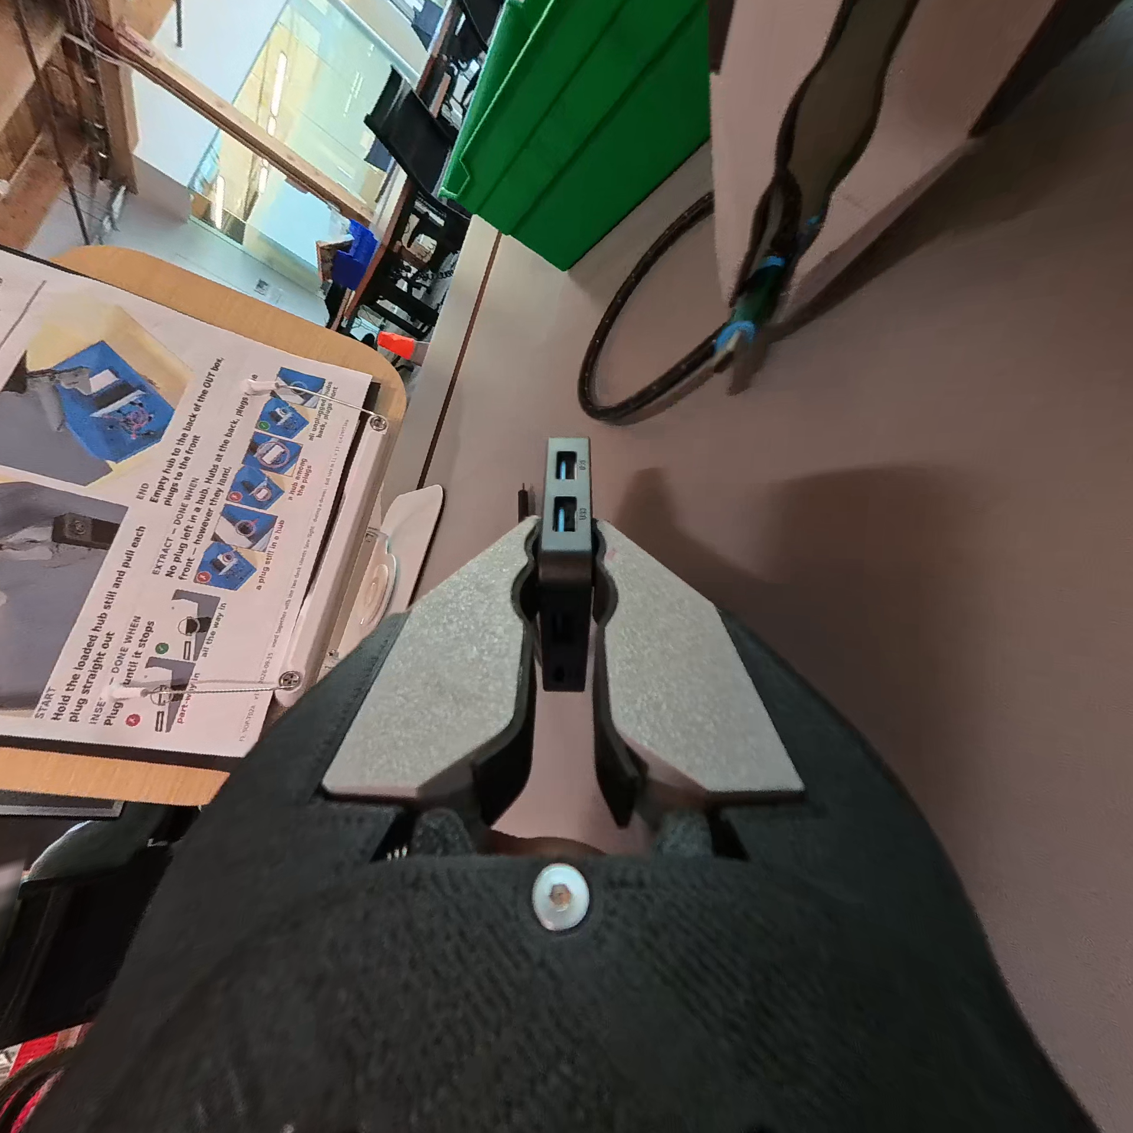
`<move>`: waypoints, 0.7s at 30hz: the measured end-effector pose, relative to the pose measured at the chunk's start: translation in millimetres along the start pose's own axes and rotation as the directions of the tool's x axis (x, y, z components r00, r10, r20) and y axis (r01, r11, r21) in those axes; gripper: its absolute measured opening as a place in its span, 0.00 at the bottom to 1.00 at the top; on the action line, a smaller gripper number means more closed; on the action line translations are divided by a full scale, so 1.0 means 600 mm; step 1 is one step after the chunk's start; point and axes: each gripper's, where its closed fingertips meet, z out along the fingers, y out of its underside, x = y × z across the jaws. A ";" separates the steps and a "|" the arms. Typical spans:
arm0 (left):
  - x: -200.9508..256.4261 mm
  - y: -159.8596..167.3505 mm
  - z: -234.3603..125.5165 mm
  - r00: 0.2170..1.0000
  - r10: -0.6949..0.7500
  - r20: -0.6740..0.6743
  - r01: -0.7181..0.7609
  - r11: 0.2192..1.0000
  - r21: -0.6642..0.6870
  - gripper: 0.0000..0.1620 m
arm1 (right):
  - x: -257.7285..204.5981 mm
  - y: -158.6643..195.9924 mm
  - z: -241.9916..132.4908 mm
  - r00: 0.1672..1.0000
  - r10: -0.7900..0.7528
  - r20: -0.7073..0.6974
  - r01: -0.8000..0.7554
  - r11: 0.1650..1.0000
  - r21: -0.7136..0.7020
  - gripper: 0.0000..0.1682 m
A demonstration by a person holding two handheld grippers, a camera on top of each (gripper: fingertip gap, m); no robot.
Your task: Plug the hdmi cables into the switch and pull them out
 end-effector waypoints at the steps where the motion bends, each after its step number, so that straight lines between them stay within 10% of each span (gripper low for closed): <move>1: 0.002 0.000 0.001 1.000 0.006 -0.003 -0.006 1.000 -0.002 0.08 | 0.006 -0.005 -0.005 1.000 -0.001 -0.011 0.001 1.000 -0.001 0.06; 13: 0.028 -0.006 0.016 0.967 0.252 0.041 -0.250 0.967 -0.044 0.07 | 0.034 -0.046 -0.026 0.981 -0.114 -0.156 0.111 0.993 -0.029 0.05; 21: 0.035 -0.026 0.004 0.989 0.151 -0.007 -0.150 0.985 0.083 0.07 | -0.002 -0.041 -0.003 0.999 0.043 -0.011 -0.042 0.996 0.078 0.06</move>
